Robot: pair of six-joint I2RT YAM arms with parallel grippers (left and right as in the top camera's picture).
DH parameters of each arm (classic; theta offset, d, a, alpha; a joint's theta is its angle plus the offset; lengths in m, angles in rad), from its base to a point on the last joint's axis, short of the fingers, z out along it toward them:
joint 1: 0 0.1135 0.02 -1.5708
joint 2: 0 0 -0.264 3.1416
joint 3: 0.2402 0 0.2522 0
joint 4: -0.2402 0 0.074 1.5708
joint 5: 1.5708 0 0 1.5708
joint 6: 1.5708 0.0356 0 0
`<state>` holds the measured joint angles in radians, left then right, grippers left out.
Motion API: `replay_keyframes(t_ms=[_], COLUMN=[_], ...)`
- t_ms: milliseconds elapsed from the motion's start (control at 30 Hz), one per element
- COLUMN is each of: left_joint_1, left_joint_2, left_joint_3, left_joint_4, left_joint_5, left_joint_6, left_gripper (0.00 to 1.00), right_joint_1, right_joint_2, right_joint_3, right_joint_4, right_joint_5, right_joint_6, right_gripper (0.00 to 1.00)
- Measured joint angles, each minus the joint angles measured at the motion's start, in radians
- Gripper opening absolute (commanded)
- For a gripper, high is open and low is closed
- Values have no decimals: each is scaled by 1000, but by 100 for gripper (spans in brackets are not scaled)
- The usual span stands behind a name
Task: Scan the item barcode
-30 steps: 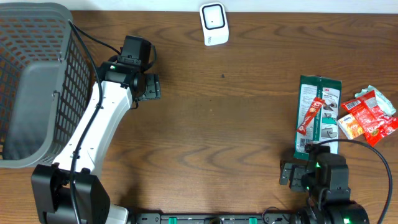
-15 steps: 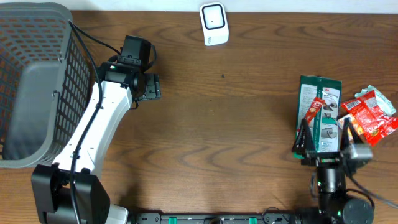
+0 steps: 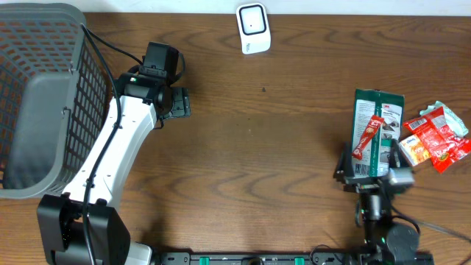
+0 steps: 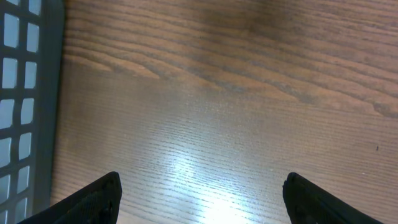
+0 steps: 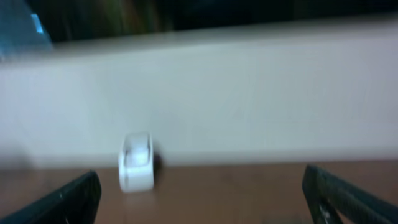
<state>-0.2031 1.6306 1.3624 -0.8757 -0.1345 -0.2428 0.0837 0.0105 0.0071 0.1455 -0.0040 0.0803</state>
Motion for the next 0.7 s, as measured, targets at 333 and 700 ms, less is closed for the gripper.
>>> replay_keyframes(t_ms=[333, 700], left_joint_1=[0, 0], left_joint_2=[0, 0], left_joint_3=[0, 0], left_joint_4=[1, 0], left_joint_5=[0, 0], left_joint_6=[0, 0], left_gripper=[83, 84], right_joint_1=[13, 19], right_joint_2=[2, 2], right_joint_3=[-1, -1], right_joint_4=[-216, -216], right_joint_5=[-2, -3], right_joint_6=[-185, -224], right_gripper=[99, 99])
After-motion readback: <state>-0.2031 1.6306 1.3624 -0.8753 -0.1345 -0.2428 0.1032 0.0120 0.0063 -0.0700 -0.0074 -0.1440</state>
